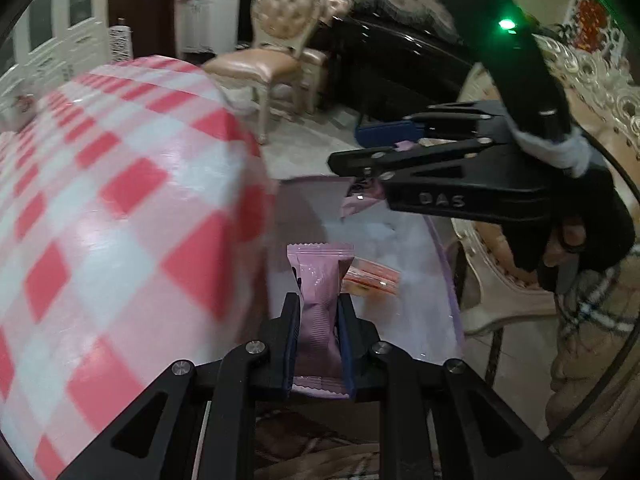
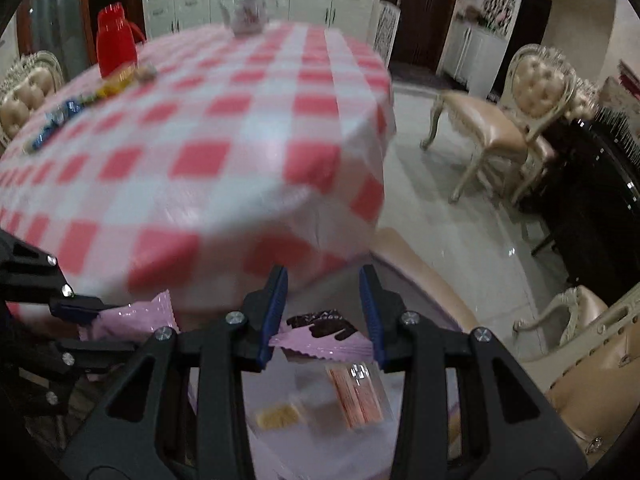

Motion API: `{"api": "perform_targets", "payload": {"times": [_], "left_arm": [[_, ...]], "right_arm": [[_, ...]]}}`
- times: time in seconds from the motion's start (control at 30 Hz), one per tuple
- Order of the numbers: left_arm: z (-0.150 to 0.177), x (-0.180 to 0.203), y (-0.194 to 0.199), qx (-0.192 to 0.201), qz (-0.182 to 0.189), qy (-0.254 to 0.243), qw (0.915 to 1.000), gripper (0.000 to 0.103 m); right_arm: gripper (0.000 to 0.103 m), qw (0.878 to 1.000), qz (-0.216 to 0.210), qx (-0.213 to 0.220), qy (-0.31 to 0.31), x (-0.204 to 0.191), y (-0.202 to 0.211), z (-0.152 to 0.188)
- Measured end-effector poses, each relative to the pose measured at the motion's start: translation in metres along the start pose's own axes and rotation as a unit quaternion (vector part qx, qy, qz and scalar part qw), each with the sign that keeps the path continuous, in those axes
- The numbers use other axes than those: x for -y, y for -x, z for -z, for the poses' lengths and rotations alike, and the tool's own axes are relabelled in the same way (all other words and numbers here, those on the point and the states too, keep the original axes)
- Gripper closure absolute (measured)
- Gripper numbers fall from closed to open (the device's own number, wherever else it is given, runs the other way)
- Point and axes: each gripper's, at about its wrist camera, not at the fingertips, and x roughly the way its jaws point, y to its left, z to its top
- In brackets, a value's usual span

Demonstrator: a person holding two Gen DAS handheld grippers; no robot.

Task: Organize snacks
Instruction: 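Open both tools to drop the pink snacks into the box, then grasp the blue peanut bag with the left tool while the right tool grasps a green-printed snack bag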

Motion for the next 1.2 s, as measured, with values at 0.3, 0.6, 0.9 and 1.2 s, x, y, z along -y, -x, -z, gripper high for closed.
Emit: {"api": "perform_targets", "payload": {"times": [0.3,0.6,0.9,1.2], "left_arm": [[-0.002,0.028,-0.024,-0.007,0.032,-0.027,0.9991,0.033],[0.005,-0.022,0.007,0.025,-0.002,0.029,0.9993,0.033],[0.024,-0.090,0.085,0.106,-0.042,0.117,0.9865,0.030],[0.105,-0.203,0.158,0.143,-0.200,0.250,0.9366,0.018]], "right_arm": [[0.030,0.997,0.036,-0.049,-0.045,0.042,-0.017,0.023],[0.030,0.997,0.026,0.006,-0.069,0.033,-0.001,0.003],[0.030,0.996,-0.044,0.066,-0.049,-0.048,-0.001,-0.035],[0.030,0.990,-0.117,0.082,-0.013,-0.142,-0.013,-0.088]]}}
